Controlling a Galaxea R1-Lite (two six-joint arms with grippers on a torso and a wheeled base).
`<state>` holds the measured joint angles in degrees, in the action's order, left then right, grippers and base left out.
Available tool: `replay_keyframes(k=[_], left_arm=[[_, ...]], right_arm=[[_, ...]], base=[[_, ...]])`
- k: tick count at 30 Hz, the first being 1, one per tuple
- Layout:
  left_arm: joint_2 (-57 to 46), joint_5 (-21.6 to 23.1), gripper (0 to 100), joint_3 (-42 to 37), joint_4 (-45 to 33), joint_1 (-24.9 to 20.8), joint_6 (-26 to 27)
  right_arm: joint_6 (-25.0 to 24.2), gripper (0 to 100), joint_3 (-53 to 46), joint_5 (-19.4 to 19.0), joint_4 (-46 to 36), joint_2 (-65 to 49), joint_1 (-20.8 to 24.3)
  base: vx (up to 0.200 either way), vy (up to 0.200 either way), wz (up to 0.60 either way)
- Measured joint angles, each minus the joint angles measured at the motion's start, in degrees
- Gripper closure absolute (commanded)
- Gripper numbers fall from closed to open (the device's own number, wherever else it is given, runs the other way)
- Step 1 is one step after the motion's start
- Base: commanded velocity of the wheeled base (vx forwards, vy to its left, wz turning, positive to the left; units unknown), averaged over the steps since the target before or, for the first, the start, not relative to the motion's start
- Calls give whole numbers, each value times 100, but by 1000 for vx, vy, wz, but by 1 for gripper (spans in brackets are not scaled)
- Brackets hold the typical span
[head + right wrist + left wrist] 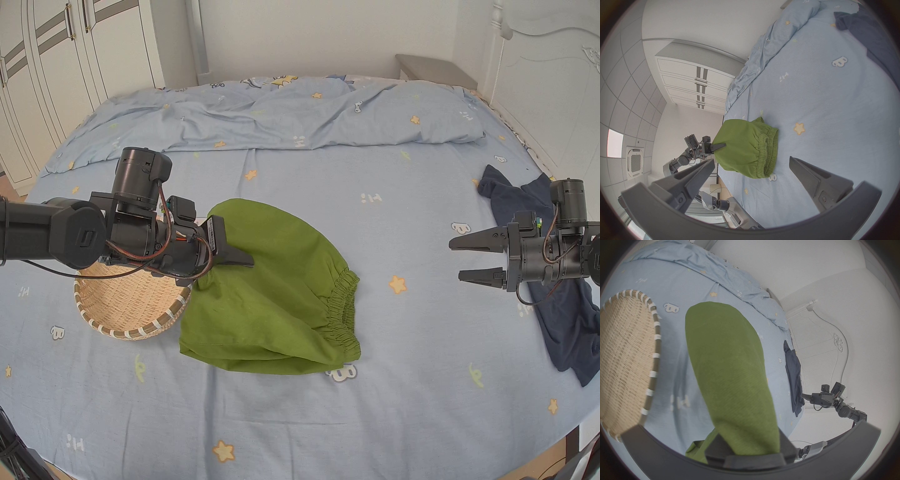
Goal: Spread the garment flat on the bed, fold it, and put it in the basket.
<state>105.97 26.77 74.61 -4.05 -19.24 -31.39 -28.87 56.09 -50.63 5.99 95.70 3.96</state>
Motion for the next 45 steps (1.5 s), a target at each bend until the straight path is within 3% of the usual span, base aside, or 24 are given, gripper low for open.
replay_keyframes(k=[20,26,31,39,45], left_arm=[[-645,-234,100,-534,6,-714,1202],[-881,-709,100,-695,121,-590,1668],[-1089,-1033,100,-884,917,-440,1749],[-1443,-1169,100,-1513,2523,-328,1831],[-1668,-1189,100,-1673,2717,91,1840]], right_arm=[[21,0,-61,27,13,-20,67],[24,0,-63,32,13,2,74],[24,0,-69,33,15,11,85],[24,0,-72,33,15,20,89],[29,0,-72,32,15,22,89]], base=[[0,0,0],[0,0,0],[0,0,0],[0,0,0],[0,0,0]])
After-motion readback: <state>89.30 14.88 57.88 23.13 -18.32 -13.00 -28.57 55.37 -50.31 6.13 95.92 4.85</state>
